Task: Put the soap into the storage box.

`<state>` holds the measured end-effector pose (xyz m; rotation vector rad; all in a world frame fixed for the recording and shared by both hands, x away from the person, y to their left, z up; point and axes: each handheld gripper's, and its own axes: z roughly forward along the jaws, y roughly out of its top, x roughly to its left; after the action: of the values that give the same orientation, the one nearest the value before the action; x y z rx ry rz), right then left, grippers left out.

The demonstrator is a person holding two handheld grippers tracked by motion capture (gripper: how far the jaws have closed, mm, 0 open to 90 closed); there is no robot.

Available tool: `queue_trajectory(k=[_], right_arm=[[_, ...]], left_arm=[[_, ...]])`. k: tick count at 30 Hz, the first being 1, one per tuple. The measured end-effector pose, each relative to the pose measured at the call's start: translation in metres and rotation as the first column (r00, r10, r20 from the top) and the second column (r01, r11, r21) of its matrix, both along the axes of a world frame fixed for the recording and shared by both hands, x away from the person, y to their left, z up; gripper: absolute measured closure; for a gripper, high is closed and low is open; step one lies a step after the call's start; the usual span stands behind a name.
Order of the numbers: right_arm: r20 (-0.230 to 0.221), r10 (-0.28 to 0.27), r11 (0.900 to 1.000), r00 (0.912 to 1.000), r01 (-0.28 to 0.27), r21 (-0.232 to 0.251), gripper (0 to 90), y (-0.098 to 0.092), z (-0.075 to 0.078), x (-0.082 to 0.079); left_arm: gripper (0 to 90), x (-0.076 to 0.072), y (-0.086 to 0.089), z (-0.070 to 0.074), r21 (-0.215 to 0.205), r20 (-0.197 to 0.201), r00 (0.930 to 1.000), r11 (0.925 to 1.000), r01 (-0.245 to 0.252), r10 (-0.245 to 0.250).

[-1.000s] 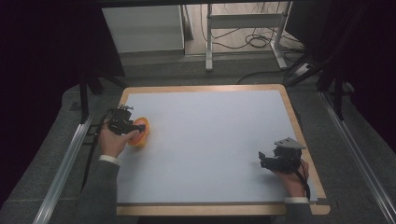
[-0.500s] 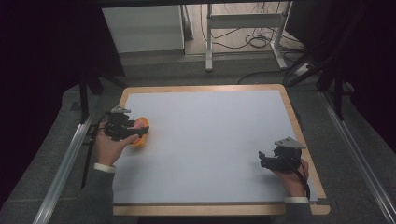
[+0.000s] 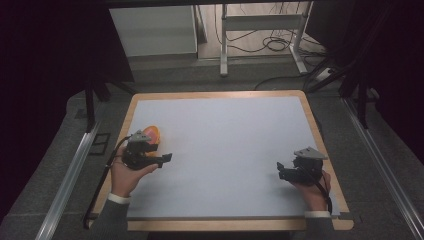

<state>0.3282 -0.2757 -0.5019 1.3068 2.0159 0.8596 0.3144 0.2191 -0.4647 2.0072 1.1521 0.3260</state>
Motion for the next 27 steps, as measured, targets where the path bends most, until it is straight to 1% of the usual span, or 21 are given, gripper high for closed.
queue_trajectory(k=[1,2,3,5,7,8,9,10,11,13,16,17,18,19,20,21,26,27], right_arm=[[0.0,0.0,1.0,1.0,0.0,0.0,6.2,0.0,0.0,0.0],[0.0,0.0,1.0,1.0,0.0,0.0,6.2,0.0,0.0,0.0],[0.0,0.0,1.0,1.0,0.0,-0.001,6.2,0.0,0.0,0.0],[-0.001,0.0,1.0,1.0,0.0,-0.001,6.2,0.0,0.0,0.0],[-0.004,-0.001,1.0,1.0,0.001,-0.002,6.2,0.0,-0.001,0.0],[-0.005,0.0,1.0,1.0,0.0,-0.003,6.2,0.0,-0.001,0.0],[-0.005,0.001,1.0,1.0,-0.001,-0.004,6.2,0.001,-0.001,0.0],[-0.005,0.001,1.0,1.0,-0.001,-0.004,6.2,0.001,-0.001,0.0],[-0.005,0.001,1.0,1.0,-0.001,-0.004,6.2,0.001,-0.001,0.0],[-0.004,0.001,1.0,1.0,-0.001,-0.006,6.2,0.001,-0.001,0.0],[-0.003,0.001,1.0,1.0,-0.001,-0.006,6.2,0.001,-0.001,0.0],[-0.003,0.0,1.0,1.0,0.0,-0.006,6.2,0.001,-0.001,0.0],[-0.003,0.0,1.0,1.0,0.0,-0.006,6.2,0.001,-0.001,0.0],[-0.002,0.0,1.0,1.0,0.0,-0.007,6.2,0.001,-0.001,0.0],[-0.003,0.0,1.0,1.0,0.0,-0.007,6.2,0.001,-0.001,0.0],[-0.003,0.001,1.0,1.0,-0.001,-0.008,6.2,0.001,-0.001,0.0],[0.0,0.003,1.0,1.0,-0.003,-0.012,6.2,0.002,-0.001,0.0],[-0.001,0.002,1.0,1.0,-0.002,-0.012,6.2,0.002,-0.001,0.0]], left_arm=[[29.6,-0.001,-0.002,-0.004,-0.002,-0.002,1.0,1.0,0.004,-0.004],[29.7,-0.004,-0.007,-0.012,-0.002,-0.007,0.9999,0.9999,0.014,-0.014],[29.7,-0.004,-0.007,-0.012,-0.002,-0.007,0.9999,0.9999,0.014,-0.014],[29.7,-0.006,-0.012,-0.021,0.004,-0.01,0.9997,0.9997,0.022,-0.022],[29.8,-0.008,-0.015,-0.026,0.0,-0.01,0.9995,0.9996,0.029,-0.029],[29.8,-0.011,-0.019,-0.032,-0.007,-0.013,0.9991,0.9992,0.039,-0.039],[29.8,-0.011,-0.019,-0.032,-0.007,-0.013,0.9991,0.9992,0.039,-0.039],[29.8,-0.012,-0.021,-0.035,-0.014,-0.016,0.999,0.999,0.042,-0.042],[29.8,-0.013,-0.024,-0.039,-0.013,-0.023,0.9986,0.9987,0.048,-0.049],[29.6,-0.017,-0.027,-0.045,-0.003,-0.024,0.9985,0.9988,0.049,-0.049],[29.7,-0.02,-0.03,-0.048,0.004,-0.027,0.998,0.9984,0.056,-0.056],[29.7,-0.02,-0.03,-0.049,0.007,-0.025,0.9984,0.9986,0.052,-0.051],[29.9,-0.021,-0.03,-0.049,0.001,-0.017,0.999,0.9991,0.041,-0.041],[30.4,-0.021,-0.03,-0.049,0.001,-0.017,0.999,0.9991,0.041,-0.041],[30.3,-0.022,-0.03,-0.05,-0.015,-0.025,0.9989,0.9991,0.04,-0.04],[30.1,-0.022,-0.03,-0.05,-0.015,-0.022,0.999,0.9991,0.039,-0.039],[29.2,-0.022,-0.031,-0.054,0.01,-0.025,0.9987,0.9989,0.046,-0.045],[29.2,-0.022,-0.03,-0.055,0.009,-0.025,0.9987,0.999,0.044,-0.043]])
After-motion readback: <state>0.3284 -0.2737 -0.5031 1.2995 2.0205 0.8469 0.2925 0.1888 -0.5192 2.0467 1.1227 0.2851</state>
